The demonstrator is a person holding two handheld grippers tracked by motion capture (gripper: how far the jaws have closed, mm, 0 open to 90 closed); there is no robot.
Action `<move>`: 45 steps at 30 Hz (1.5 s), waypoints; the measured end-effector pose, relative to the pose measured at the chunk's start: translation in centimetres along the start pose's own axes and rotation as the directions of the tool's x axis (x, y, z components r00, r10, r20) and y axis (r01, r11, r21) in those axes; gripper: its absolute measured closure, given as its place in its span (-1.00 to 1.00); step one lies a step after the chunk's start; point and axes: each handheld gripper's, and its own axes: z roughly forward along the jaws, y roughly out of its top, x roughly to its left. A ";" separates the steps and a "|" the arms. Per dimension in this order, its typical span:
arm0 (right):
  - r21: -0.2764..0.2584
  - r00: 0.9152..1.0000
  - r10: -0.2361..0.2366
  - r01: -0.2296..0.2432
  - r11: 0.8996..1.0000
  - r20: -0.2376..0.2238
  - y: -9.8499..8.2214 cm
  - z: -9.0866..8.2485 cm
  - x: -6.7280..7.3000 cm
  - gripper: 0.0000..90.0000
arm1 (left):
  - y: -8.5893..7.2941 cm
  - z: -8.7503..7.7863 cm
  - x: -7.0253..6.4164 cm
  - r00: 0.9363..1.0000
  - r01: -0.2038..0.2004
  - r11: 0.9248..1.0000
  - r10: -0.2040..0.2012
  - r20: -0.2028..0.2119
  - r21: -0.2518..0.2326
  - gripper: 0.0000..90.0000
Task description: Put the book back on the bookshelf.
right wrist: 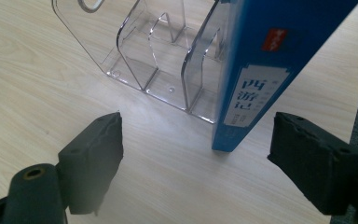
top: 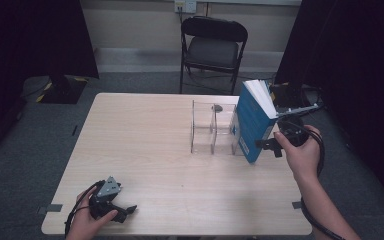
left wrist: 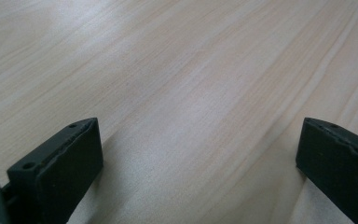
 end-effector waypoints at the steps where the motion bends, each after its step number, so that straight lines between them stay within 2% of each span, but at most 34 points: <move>1: -0.002 1.000 -0.002 0.002 1.000 -0.005 -0.1 0.0 0.0 -0.63 | 0.0 0.0 0.1 1.000 -0.008 1.000 0.008 -0.001 0.007 -1.00; 8: -0.009 1.000 0.003 -0.003 1.000 -0.027 -0.9 0.2 0.0 -0.63 | 0.0 0.0 0.0 1.000 0.000 1.000 0.000 -0.001 0.001 -1.00; 16: -0.023 0.999 -0.012 0.012 1.000 -0.037 -2.0 0.6 0.4 -0.63 | 0.0 -0.1 0.0 1.000 -0.010 1.000 0.010 -0.004 0.014 -1.00; 21: -0.019 0.999 -0.012 0.011 1.000 -0.046 -2.6 0.9 0.6 -0.63 | 0.0 0.0 0.0 1.000 0.000 1.000 0.000 -0.001 0.001 -1.00; 30: -0.024 0.999 -0.043 0.043 0.999 -0.031 -3.8 1.5 0.7 -0.63 | 0.0 0.0 0.0 1.000 0.000 1.000 0.000 -0.001 0.000 -1.00; 32: -0.020 0.999 -0.038 0.038 0.999 -0.038 -4.1 1.7 0.7 -0.63 | 0.0 0.0 0.0 1.000 -0.007 1.000 0.007 -0.002 0.006 -1.00; 34: -0.008 0.999 -0.046 0.046 0.999 -0.026 -4.4 1.9 0.8 -0.63 | 0.0 -0.1 0.0 1.000 -0.008 1.000 0.008 -0.002 0.012 -1.00; 37: -0.018 0.998 -0.043 0.042 0.999 -0.043 -4.9 2.3 0.8 -0.63 | 0.0 -0.1 0.0 1.000 -0.008 1.000 0.008 -0.002 0.010 -1.00; 38: -0.013 0.998 -0.046 0.046 0.999 -0.035 -5.0 2.4 0.8 -0.63 | 0.0 0.0 0.0 1.000 0.000 1.000 0.000 -0.001 0.000 -1.00; 39: -0.008 0.998 -0.059 0.059 0.998 -0.014 -5.2 2.5 0.8 -0.63 | 0.1 -0.1 0.0 1.000 -0.010 1.000 0.010 -0.005 0.018 -1.00; 41: 0.004 0.997 -0.074 0.074 0.997 -0.003 -5.5 2.8 1.0 -0.63 | 0.1 -0.1 0.0 1.000 -0.008 1.000 0.008 -0.005 0.017 -1.00; 45: 0.000 0.997 -0.066 0.066 0.998 -0.030 -6.1 3.5 1.1 -0.63 | 0.1 -0.1 0.0 1.000 -0.010 1.000 0.010 -0.005 0.017 -1.00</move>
